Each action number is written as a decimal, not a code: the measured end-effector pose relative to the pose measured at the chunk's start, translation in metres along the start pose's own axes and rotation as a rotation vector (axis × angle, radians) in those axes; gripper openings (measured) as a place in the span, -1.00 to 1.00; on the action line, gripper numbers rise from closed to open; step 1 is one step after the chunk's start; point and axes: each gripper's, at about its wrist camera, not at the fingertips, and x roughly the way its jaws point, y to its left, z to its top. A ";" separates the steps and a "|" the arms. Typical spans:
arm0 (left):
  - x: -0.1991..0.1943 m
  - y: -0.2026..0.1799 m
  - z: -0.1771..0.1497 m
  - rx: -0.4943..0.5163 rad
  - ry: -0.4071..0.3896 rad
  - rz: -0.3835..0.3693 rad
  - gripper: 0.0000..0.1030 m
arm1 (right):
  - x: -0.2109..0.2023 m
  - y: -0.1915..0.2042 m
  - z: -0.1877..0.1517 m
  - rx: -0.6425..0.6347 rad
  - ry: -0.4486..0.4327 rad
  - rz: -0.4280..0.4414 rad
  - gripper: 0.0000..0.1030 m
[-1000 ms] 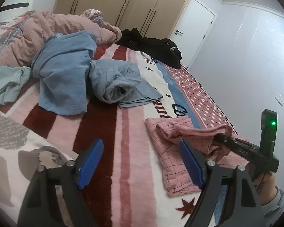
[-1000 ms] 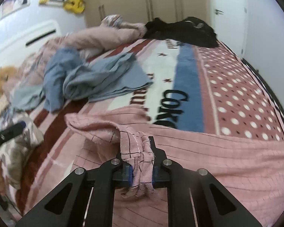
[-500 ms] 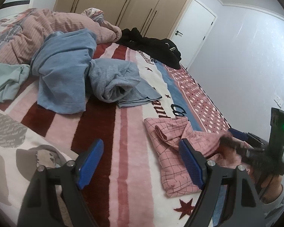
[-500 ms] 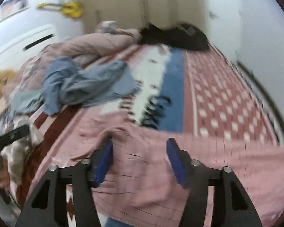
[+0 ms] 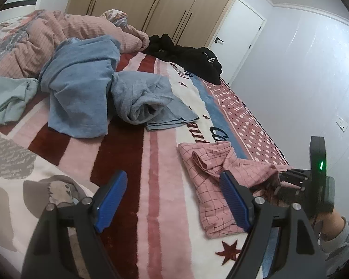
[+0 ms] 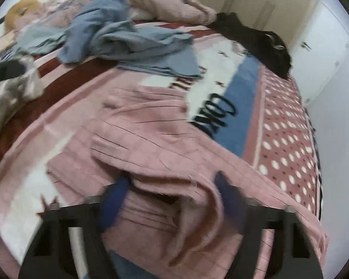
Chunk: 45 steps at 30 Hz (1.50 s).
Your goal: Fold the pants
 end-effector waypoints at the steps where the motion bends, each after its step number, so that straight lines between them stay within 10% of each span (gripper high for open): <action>1: -0.001 -0.001 0.000 0.003 -0.001 -0.001 0.53 | -0.003 -0.011 0.001 0.060 -0.007 0.027 -0.95; 13: 0.008 -0.015 0.000 0.015 0.015 -0.020 0.53 | -0.055 -0.148 -0.039 0.656 -0.050 0.327 -0.97; 22: 0.019 -0.023 -0.001 0.032 0.038 -0.016 0.53 | -0.015 -0.200 -0.103 0.796 0.027 0.225 -0.90; 28: 0.035 -0.042 -0.007 0.098 0.101 -0.054 0.54 | -0.047 -0.165 -0.087 0.620 -0.041 0.284 0.10; 34: 0.061 -0.075 -0.040 0.280 0.215 -0.028 0.54 | -0.018 -0.146 -0.092 0.571 0.034 0.223 0.01; 36: 0.066 -0.087 -0.054 0.334 0.247 -0.041 0.54 | -0.019 -0.140 -0.097 0.572 0.005 0.277 -0.90; 45: 0.081 -0.100 -0.074 0.395 0.198 0.167 0.54 | -0.054 -0.124 -0.101 0.566 -0.154 0.373 -0.94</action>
